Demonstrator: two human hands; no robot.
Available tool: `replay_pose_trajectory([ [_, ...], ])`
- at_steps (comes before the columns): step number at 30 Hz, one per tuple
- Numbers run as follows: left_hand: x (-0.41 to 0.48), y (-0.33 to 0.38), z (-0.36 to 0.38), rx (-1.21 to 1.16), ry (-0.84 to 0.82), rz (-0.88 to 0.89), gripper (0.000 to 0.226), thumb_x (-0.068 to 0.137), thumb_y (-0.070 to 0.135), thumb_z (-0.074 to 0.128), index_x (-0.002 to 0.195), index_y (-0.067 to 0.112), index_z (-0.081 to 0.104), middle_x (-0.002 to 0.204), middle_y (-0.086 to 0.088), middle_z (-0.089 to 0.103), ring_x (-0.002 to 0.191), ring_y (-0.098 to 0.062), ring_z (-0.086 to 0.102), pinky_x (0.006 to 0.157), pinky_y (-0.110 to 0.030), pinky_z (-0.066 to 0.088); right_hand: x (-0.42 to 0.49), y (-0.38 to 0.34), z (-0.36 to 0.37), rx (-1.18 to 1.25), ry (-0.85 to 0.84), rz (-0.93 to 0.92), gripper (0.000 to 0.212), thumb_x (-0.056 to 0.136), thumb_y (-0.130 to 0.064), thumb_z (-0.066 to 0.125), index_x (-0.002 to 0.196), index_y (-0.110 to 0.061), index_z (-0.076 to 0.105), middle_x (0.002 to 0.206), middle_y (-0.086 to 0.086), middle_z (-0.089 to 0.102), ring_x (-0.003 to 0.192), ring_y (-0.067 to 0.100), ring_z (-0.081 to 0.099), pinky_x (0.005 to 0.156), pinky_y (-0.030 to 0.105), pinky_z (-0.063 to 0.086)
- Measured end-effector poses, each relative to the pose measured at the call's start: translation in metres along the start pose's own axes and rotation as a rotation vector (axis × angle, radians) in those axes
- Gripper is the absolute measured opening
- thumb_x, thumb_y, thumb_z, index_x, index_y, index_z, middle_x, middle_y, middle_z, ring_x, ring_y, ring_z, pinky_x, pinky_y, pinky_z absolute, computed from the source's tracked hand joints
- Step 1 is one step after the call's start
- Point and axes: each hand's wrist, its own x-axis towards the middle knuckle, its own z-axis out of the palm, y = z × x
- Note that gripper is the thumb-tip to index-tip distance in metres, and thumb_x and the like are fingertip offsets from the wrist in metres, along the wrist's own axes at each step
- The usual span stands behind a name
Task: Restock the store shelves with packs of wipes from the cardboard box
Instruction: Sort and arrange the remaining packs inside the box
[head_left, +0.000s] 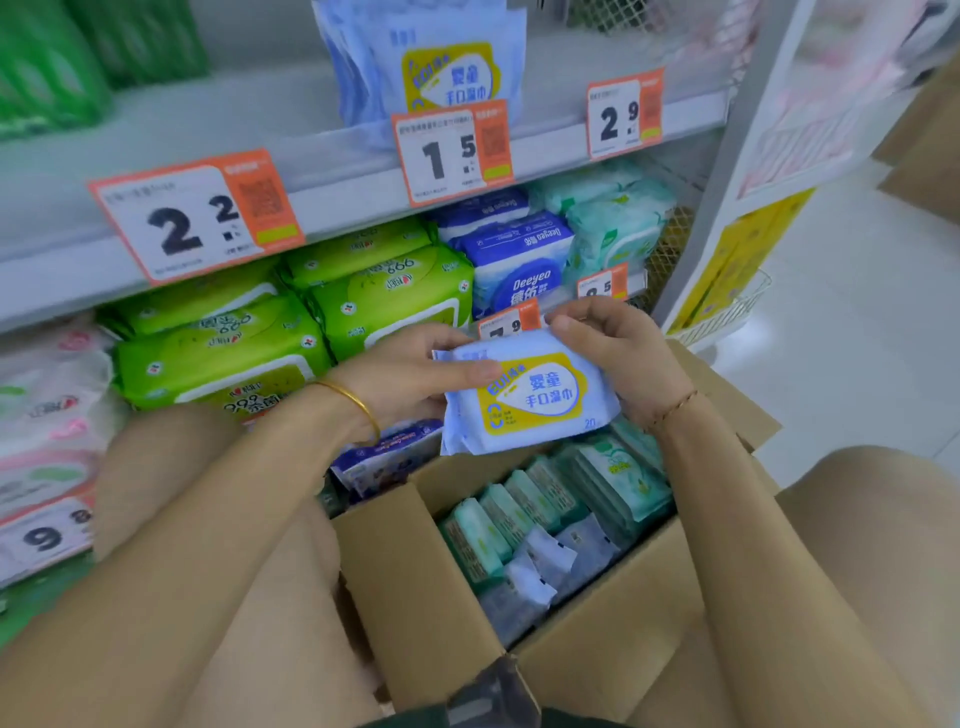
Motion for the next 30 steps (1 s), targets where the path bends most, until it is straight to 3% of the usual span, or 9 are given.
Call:
replay_pose_trajectory([
  [4,-0.029,0.058,-0.020,0.220,0.102,0.151,0.013,0.078,0.018,0.073,0.080,0.016,0.061,0.081,-0.006,0.065,0.072,-0.014,0.059,0.063,-0.023,0.050,0.016,-0.052,0.009,0.069,0.084,-0.162,0.016,0.085,-0.016,0.068,0.072,-0.025,0.063,0.061,-0.003,0.066,0.054,0.012,0.061,0.059,0.028,0.052],
  [7,-0.047,0.102,-0.040,0.254,0.244,0.279,0.007,0.067,0.024,0.071,0.071,0.022,0.066,0.074,-0.004,0.065,0.074,-0.019,0.057,0.071,-0.031,0.044,0.035,-0.096,0.023,0.119,0.136,-0.315,0.017,0.086,-0.022,0.064,0.069,-0.025,0.063,0.060,-0.008,0.065,0.059,0.006,0.058,0.061,0.024,0.049],
  [11,-0.055,0.154,-0.084,0.292,0.458,0.423,0.019,0.078,0.020,0.072,0.076,0.008,0.057,0.058,0.002,0.063,0.049,-0.007,0.055,0.047,-0.016,0.043,0.064,-0.146,0.037,0.051,0.361,-0.491,0.023,0.093,-0.025,0.047,0.072,-0.023,0.055,0.066,-0.003,0.057,0.062,0.005,0.054,0.062,0.024,0.044],
  [15,-0.035,0.181,-0.123,0.452,0.725,0.539,0.019,0.083,0.014,0.067,0.073,0.013,0.052,0.052,0.001,0.053,0.036,0.003,0.049,0.035,-0.010,0.038,0.102,-0.159,0.046,-0.479,0.425,-0.641,0.026,0.086,-0.012,0.050,0.105,-0.004,0.066,0.105,0.015,0.068,0.101,0.032,0.061,0.088,0.037,0.042],
  [19,0.001,0.189,-0.145,0.492,0.993,0.589,0.019,0.086,0.012,0.063,0.095,0.009,0.046,0.074,-0.003,0.047,0.062,-0.005,0.049,0.045,-0.007,0.035,0.132,-0.169,0.058,-0.748,0.418,-0.690,0.035,0.078,-0.013,0.046,0.104,-0.006,0.068,0.104,0.018,0.068,0.098,0.039,0.060,0.087,0.042,0.045],
  [21,0.023,0.191,-0.154,0.433,1.013,0.583,0.024,0.085,0.011,0.063,0.102,0.010,0.047,0.084,-0.007,0.050,0.069,-0.012,0.052,0.050,-0.012,0.038,0.143,-0.168,0.064,-0.781,0.419,-0.702,0.031,0.077,-0.013,0.048,0.098,-0.006,0.070,0.100,0.018,0.069,0.093,0.039,0.061,0.084,0.042,0.048],
  [24,0.055,0.198,-0.172,0.397,1.006,0.599,0.030,0.073,0.024,0.065,0.098,0.014,0.051,0.093,-0.020,0.058,0.078,-0.028,0.058,0.065,-0.038,0.050,0.152,-0.157,0.072,-0.819,0.426,-0.718,0.025,0.078,-0.014,0.048,0.083,-0.005,0.071,0.085,0.014,0.069,0.079,0.037,0.063,0.073,0.037,0.050],
  [27,0.084,0.206,-0.186,0.543,0.993,0.481,0.036,0.075,0.018,0.065,0.107,0.003,0.056,0.104,-0.020,0.060,0.091,-0.029,0.059,0.074,-0.035,0.046,0.157,-0.148,0.073,-0.845,0.452,-0.733,0.030,0.083,-0.021,0.041,0.083,-0.009,0.069,0.084,0.009,0.069,0.076,0.032,0.061,0.073,0.032,0.046],
  [30,0.100,0.207,-0.182,0.686,0.833,0.323,0.022,0.078,0.011,0.064,0.099,0.006,0.059,0.085,-0.010,0.057,0.079,-0.026,0.059,0.069,-0.032,0.047,0.157,-0.145,0.073,-0.862,0.470,-0.765,0.029,0.085,-0.022,0.042,0.084,-0.011,0.068,0.087,0.008,0.068,0.078,0.030,0.061,0.077,0.031,0.036],
])
